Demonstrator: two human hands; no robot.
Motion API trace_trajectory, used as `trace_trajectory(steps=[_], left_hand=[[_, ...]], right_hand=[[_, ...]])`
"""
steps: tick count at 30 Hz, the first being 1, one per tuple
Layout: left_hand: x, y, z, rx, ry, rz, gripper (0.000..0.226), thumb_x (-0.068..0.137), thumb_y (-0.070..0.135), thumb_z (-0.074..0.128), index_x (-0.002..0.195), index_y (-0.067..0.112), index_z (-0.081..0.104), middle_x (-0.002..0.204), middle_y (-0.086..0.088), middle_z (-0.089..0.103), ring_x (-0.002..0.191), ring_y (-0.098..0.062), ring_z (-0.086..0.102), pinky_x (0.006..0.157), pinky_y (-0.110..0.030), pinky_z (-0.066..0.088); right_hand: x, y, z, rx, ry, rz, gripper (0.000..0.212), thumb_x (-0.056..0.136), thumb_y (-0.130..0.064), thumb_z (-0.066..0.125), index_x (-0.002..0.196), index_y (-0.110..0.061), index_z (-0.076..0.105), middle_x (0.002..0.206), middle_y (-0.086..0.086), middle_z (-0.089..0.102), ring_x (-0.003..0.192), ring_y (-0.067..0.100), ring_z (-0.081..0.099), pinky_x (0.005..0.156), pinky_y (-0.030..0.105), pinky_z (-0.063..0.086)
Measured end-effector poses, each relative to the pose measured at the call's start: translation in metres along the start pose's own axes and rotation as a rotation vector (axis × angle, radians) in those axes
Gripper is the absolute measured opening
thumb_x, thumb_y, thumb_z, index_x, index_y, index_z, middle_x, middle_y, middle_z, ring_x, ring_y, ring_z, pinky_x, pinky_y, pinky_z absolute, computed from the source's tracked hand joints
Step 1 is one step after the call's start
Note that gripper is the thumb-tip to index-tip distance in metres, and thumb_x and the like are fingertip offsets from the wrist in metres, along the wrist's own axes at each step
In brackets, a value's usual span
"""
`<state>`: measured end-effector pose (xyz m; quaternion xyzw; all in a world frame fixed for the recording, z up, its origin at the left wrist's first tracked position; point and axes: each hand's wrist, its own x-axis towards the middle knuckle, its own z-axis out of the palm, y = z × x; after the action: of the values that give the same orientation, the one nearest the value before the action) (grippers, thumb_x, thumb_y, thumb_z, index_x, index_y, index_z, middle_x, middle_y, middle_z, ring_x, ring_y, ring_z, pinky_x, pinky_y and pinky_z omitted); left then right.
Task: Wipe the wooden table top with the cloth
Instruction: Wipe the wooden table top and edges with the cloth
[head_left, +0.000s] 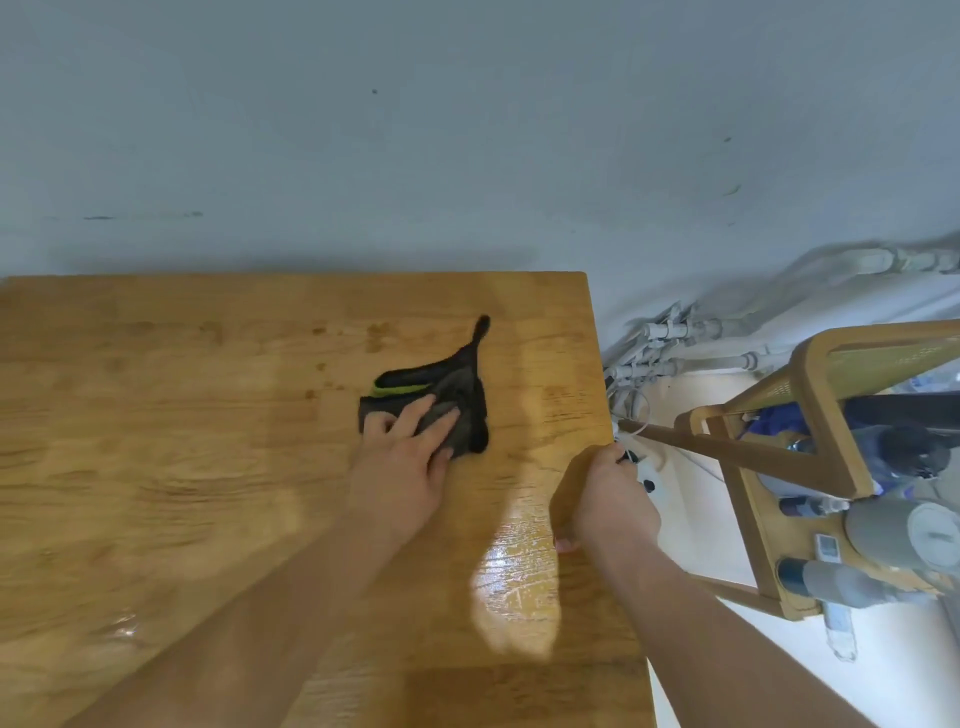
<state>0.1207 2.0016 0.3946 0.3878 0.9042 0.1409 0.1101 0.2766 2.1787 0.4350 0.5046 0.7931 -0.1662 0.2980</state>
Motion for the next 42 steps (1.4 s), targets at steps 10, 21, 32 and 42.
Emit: trace_trajectory(steps=[10,21,32,42], left_hand=[[-0.025,0.027,0.005,0.031,-0.141,0.137,0.046,0.105,0.052,0.038,0.150,0.052,0.038,0.161,0.018,0.033,0.112,-0.020,0.039,0.093,-0.036,0.048],[-0.029,0.071,0.006,0.180,-0.290,0.312,0.048,0.109,0.047,0.031,0.157,0.049,0.026,0.165,0.015,0.026,0.111,-0.024,0.041,0.093,-0.034,0.046],[0.031,0.063,-0.002,0.254,-0.403,0.491,0.051,0.109,0.050,0.024,0.158,0.051,0.011,0.169,0.014,0.012,0.113,-0.026,0.036,0.096,-0.040,0.046],[0.181,0.105,0.013,0.214,-0.306,0.344,0.052,0.108,0.046,0.029,0.157,0.049,0.014,0.169,0.012,0.013,0.120,-0.028,0.030,0.103,-0.050,0.037]], right_hand=[[-0.004,0.018,-0.001,0.041,0.025,-0.082,0.144,0.061,-0.039,0.097,0.160,-0.008,-0.003,0.157,0.014,0.033,0.133,0.033,0.051,0.088,0.043,0.050],[0.003,0.042,-0.006,-0.001,-0.031,-0.274,0.128,0.078,-0.047,0.083,0.159,-0.003,-0.006,0.157,0.015,0.032,0.133,0.032,0.052,0.094,0.045,0.053],[0.055,0.013,-0.077,-0.185,-0.117,-0.263,0.130,0.065,-0.047,0.092,0.157,-0.004,0.010,0.143,0.006,0.053,0.128,0.028,0.056,0.085,0.039,0.049],[0.079,-0.021,-0.077,-0.258,-0.319,-0.097,0.142,0.071,-0.038,0.092,0.157,0.004,-0.013,0.141,0.014,0.058,0.129,0.030,0.058,0.087,0.036,0.049]])
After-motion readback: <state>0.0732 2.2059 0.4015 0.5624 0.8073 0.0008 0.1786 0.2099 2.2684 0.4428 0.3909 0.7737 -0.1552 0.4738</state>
